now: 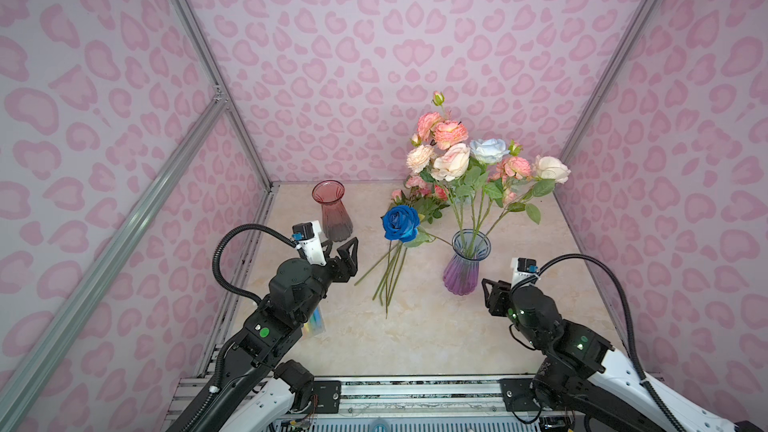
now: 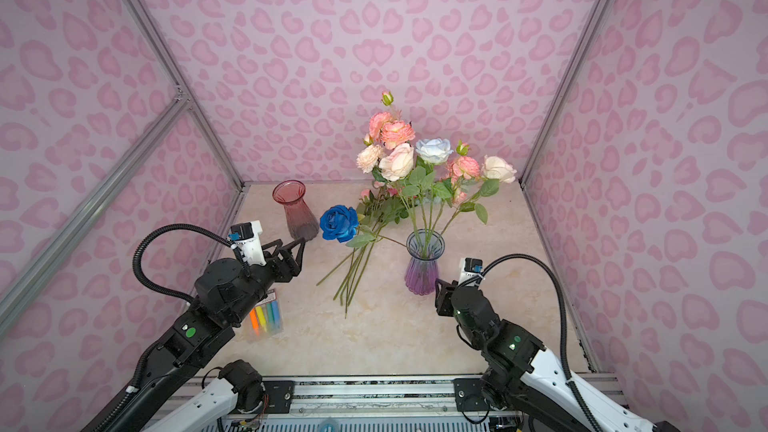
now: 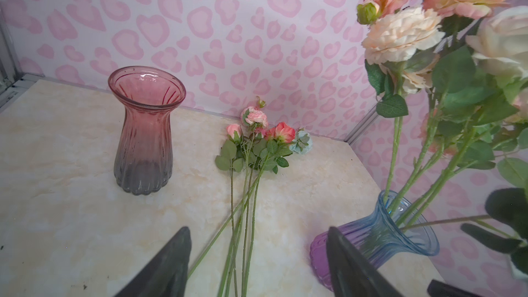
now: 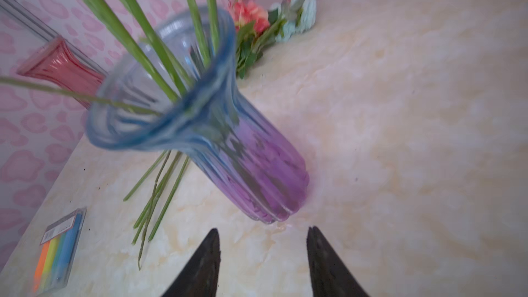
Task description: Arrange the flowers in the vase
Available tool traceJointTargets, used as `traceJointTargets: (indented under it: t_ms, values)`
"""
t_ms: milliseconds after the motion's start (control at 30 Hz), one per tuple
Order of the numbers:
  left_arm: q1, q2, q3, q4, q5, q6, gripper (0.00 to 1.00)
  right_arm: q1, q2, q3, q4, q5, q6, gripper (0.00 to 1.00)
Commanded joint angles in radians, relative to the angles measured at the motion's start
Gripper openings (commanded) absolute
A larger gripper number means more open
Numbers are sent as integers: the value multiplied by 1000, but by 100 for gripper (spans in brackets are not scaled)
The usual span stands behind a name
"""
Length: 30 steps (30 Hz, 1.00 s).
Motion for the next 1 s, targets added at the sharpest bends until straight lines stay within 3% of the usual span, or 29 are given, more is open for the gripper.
traceJointTargets:
  t_ms: [0,67,167,500,667,967]
  values:
    - [0,11,-11,-9,-27,-59,75,12,38,-131,308,-84,237,40]
    - [1,11,-23,1,-16,-72,75,13,63,-175,375,-52,281,36]
    - [-1,17,-31,2,-11,-78,75,10,75,-225,450,-19,331,38]
    - [0,31,-44,20,-14,-79,75,12,434,-139,571,-155,368,42]
    - [0,35,-49,25,-16,-72,75,14,574,-163,700,-157,423,42]
    - [1,43,-44,33,-20,-56,75,-67,791,-144,914,-229,446,45]
